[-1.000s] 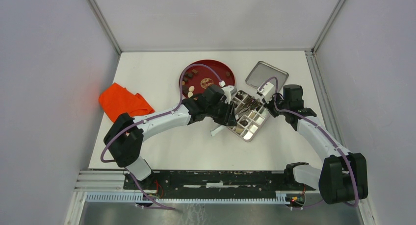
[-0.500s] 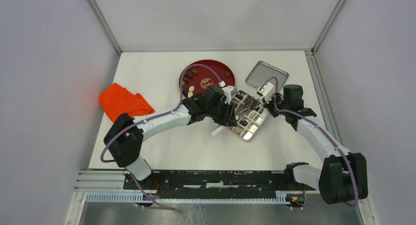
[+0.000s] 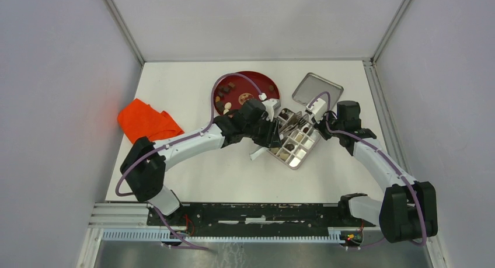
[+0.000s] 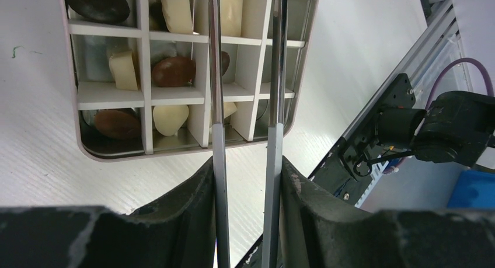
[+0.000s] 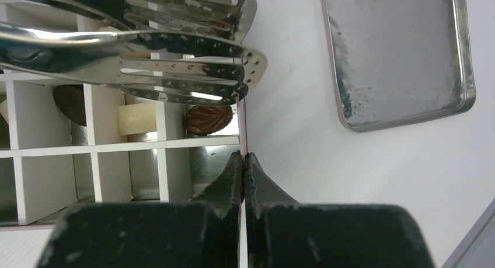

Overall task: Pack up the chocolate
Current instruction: Adjust the packing box at the center of the board.

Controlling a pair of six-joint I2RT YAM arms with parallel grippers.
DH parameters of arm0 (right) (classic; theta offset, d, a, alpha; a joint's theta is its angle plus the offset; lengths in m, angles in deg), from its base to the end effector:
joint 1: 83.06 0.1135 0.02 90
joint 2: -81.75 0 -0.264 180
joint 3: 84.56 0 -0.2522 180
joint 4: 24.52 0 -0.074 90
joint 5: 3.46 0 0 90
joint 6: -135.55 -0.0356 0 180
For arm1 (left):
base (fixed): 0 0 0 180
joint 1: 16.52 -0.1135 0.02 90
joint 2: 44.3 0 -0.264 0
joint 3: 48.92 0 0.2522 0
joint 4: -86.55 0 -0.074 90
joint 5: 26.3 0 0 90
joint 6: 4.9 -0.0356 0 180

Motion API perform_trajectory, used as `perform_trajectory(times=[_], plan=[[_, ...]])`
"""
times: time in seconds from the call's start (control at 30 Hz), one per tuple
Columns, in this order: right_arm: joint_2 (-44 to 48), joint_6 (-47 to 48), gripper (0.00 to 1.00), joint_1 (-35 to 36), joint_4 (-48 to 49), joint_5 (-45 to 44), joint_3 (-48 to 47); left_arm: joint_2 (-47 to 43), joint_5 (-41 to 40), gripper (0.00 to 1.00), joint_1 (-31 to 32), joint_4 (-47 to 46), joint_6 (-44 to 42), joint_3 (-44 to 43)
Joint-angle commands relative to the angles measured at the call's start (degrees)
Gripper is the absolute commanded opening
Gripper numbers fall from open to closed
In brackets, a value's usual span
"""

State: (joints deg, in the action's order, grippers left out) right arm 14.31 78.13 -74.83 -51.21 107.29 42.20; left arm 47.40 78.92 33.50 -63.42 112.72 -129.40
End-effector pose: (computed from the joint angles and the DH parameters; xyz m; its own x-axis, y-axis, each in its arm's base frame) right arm 0.2400 0.0475 0.2252 -0.3311 -0.5567 -0.7619 -0.6850 0.6971 -0.2116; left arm 0.2220 -0.2793 0.2569 -0.7769 0.2304 -0.5859 0.5711 0.6496 -0.5019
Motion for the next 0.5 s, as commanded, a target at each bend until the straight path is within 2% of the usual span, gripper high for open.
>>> perform_trajectory(times=[0.0,0.23,0.47], plan=[[0.0,-1.2,0.0,-0.4,3.6,2.5,0.2,-4.1,-1.6,0.43,0.1,-1.9,1.3,-3.0],[-0.7,-2.2,0.0,-1.7,3.8,3.5,0.4,-6.2,-2.8,0.43,0.1,-0.9,1.0,-2.3],[-2.1,-4.7,0.0,-3.4,5.4,4.4,1.2,-9.7,-7.4,0.42,-0.6,3.0,-0.1,-0.6]])
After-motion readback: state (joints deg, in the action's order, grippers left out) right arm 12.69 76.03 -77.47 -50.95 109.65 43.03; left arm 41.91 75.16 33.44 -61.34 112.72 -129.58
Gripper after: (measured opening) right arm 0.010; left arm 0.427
